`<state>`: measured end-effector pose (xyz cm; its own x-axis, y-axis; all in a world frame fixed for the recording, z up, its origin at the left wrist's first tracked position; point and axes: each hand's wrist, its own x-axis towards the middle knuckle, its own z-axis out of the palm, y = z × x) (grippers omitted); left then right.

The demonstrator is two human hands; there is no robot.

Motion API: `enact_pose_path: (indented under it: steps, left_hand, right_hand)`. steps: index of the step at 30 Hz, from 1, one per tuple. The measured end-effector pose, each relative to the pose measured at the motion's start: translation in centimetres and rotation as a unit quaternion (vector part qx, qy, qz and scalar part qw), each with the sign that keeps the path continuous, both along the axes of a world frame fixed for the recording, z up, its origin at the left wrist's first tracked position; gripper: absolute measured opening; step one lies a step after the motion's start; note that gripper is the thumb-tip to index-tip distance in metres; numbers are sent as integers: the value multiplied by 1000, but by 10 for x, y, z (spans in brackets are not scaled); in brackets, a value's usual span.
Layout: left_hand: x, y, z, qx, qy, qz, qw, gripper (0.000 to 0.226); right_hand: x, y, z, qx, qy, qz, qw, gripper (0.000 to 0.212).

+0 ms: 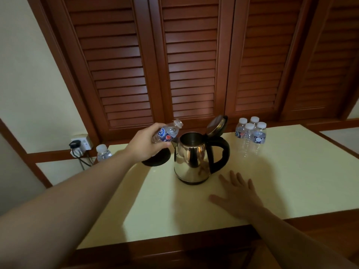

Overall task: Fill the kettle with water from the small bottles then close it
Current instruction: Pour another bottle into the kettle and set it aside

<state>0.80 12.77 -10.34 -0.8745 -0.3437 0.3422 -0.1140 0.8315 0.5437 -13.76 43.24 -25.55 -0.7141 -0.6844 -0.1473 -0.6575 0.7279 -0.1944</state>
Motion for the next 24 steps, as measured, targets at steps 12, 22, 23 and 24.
enact_pose_path:
  steps: [12, 22, 23, 24]
  left_hand:
    - [-16, -21, 32, -185, -156, -5, 970, 70]
    - [-12, -25, 60, -279, -197, -9, 940, 70]
    - [-12, -25, 62, -284, -197, -8, 938, 70]
    - [-11, -24, 65, -288, -197, -5, 937, 70]
  right_hand:
    - [-4, 1, -3, -11, 4, 8, 1000, 107]
    - [-8, 0, -7, -22, 5, 6, 1000, 103]
    - [-8, 0, -7, -22, 4, 5, 1000, 103]
    - [-8, 0, -7, -21, 4, 6, 1000, 102]
